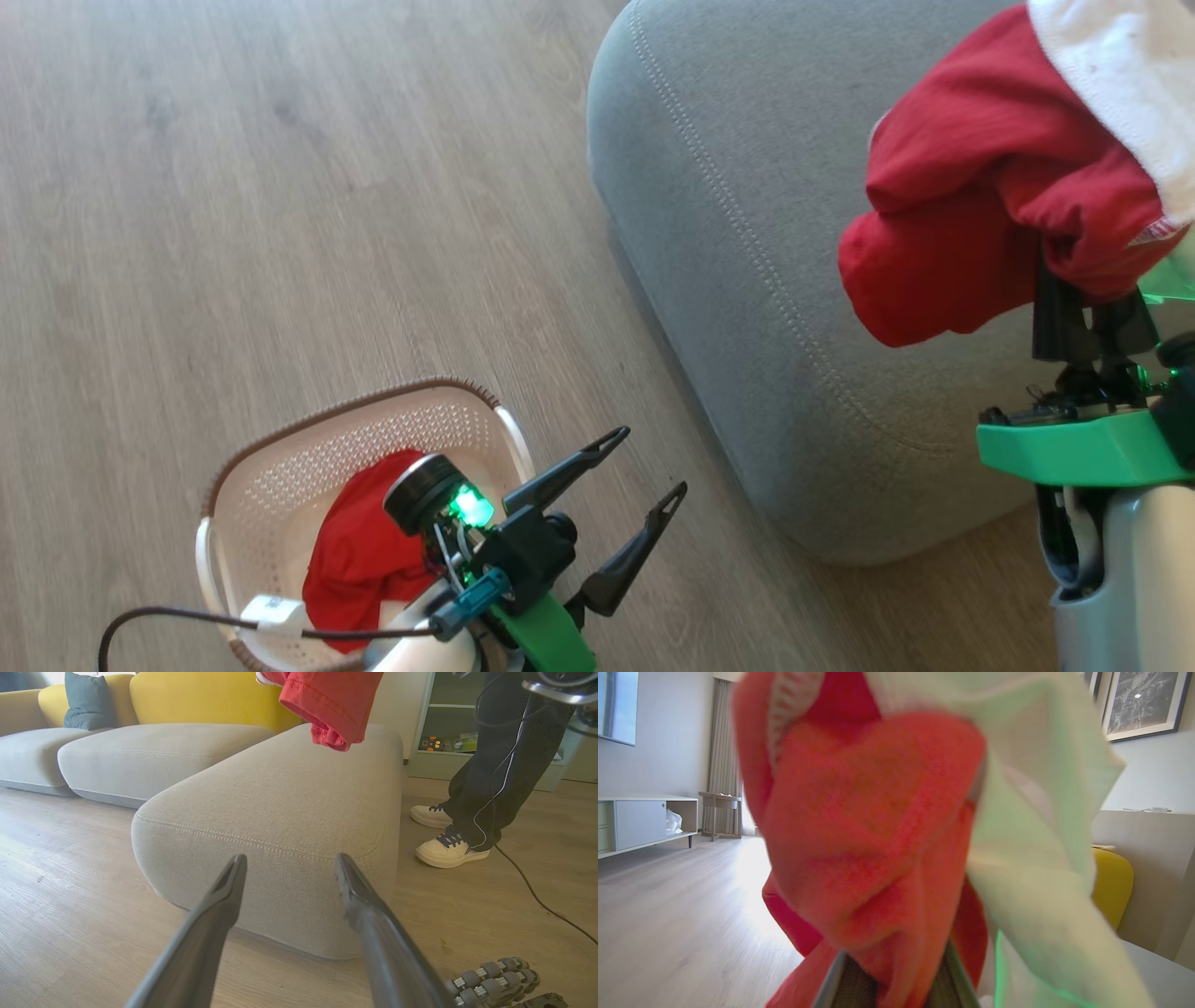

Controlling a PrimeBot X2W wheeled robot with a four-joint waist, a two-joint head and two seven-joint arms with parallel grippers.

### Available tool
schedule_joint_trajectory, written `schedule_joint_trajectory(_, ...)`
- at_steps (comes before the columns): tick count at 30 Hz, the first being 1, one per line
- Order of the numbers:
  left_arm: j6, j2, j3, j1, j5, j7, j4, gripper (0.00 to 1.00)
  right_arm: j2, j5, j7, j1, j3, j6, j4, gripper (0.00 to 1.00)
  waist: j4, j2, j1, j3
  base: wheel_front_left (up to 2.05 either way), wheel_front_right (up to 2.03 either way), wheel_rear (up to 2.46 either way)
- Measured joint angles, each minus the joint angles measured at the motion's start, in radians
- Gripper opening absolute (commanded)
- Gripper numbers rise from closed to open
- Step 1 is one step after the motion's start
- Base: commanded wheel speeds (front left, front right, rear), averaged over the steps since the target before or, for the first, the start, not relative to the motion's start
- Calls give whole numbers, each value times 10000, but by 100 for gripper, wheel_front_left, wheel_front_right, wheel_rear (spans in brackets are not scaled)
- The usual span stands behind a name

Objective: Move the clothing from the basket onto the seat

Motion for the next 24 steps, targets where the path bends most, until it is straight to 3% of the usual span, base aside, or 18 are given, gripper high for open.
schedule_joint_trajectory(14, 0, -8, -27, 77, 0, 0, -151, 100, 33, 238, 0, 158, -167, 0, 4, 0, -398, 0, 0, -149, 0, 0, 0)
schedule_joint_trajectory(24, 0, 173, -334, 235, 115, 0, -238, 100, 48, 577, 0, 110, -107, 0, -4, 0, -1493, 0, 0, 134, 0, 0, 0)
